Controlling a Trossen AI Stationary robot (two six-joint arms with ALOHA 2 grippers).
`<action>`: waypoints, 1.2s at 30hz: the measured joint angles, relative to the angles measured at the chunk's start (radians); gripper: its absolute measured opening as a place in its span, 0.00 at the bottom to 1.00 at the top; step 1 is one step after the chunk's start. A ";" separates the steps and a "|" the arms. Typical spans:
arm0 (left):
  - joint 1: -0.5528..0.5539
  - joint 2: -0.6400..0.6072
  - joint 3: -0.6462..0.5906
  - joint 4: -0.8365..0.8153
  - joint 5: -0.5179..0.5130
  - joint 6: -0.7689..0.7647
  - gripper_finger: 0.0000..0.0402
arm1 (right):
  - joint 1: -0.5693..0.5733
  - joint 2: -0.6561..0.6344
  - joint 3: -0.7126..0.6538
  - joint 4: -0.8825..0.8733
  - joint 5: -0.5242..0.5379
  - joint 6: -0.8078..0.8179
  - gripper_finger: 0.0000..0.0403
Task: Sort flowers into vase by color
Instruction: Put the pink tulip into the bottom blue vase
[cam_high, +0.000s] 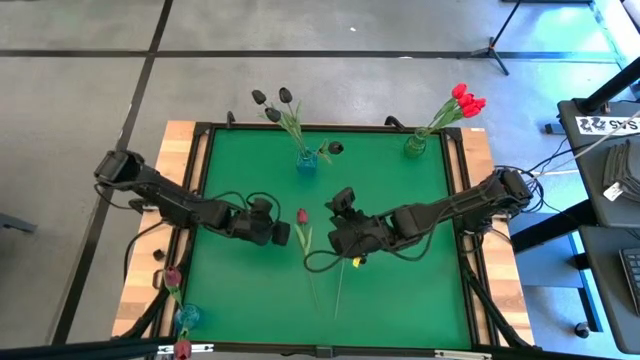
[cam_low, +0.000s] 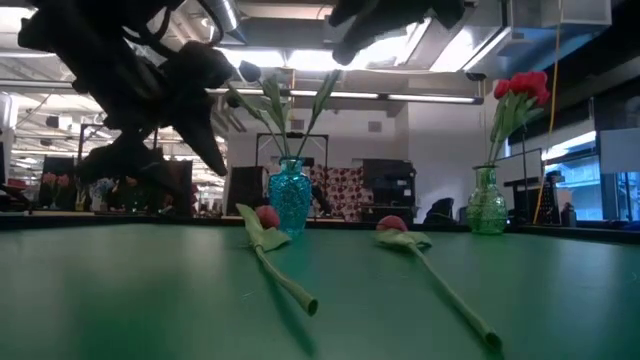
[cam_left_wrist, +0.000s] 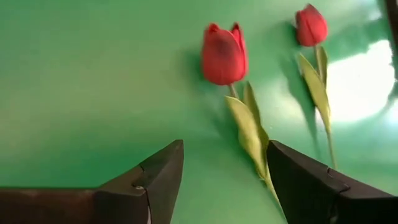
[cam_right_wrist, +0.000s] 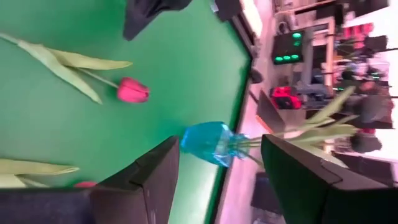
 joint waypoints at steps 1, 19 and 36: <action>0.000 0.009 0.000 0.013 0.002 -0.010 0.56 | 0.008 0.000 0.004 0.000 0.015 0.002 0.56; 0.015 0.138 0.000 0.082 -0.027 -0.157 0.57 | 0.073 -0.005 0.010 0.069 0.153 -0.001 0.56; 0.058 0.319 0.064 0.273 -0.030 -0.115 0.57 | 0.083 -0.005 0.010 0.052 0.153 0.054 0.56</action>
